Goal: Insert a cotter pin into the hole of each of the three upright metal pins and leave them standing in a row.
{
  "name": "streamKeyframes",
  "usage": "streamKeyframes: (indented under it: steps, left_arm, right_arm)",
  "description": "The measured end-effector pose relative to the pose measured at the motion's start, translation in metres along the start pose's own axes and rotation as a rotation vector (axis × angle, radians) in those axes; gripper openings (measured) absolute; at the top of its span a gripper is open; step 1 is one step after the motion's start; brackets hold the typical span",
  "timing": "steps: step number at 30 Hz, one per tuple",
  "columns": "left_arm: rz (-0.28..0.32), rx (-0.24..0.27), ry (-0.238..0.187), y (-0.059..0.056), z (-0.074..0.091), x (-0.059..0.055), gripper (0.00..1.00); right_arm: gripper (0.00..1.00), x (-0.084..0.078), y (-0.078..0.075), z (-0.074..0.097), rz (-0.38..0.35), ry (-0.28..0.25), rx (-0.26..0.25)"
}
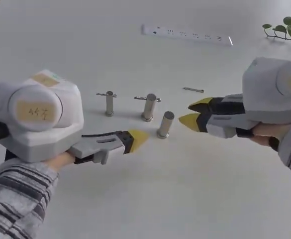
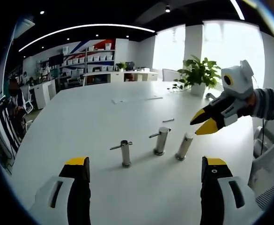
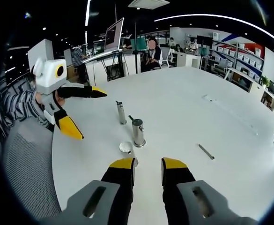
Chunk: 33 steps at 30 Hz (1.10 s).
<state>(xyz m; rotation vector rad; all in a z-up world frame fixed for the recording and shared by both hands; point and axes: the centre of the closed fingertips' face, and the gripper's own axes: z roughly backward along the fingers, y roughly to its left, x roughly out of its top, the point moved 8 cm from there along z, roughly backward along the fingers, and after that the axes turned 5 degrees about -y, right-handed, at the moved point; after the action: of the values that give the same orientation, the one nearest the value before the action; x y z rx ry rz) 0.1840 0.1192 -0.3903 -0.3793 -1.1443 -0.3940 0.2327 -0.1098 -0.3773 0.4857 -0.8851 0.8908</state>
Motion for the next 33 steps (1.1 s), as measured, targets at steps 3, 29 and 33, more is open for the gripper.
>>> streamKeyframes:
  steps: [3,29,33]
  left_arm:
    - [0.001,-0.001,0.000,-0.001,0.000,0.000,0.99]
    - [0.003,-0.009,-0.008,0.001,0.000,0.001,0.99]
    - [0.004,-0.018,-0.012,0.000,0.000,0.001,0.99]
  right_arm:
    - [0.18,0.003,-0.015,0.006,0.022,0.026,-0.019]
    - [0.17,0.008,-0.090,-0.026,0.153,0.284,0.070]
    - [0.17,0.007,-0.099,-0.033,0.185,0.327,0.072]
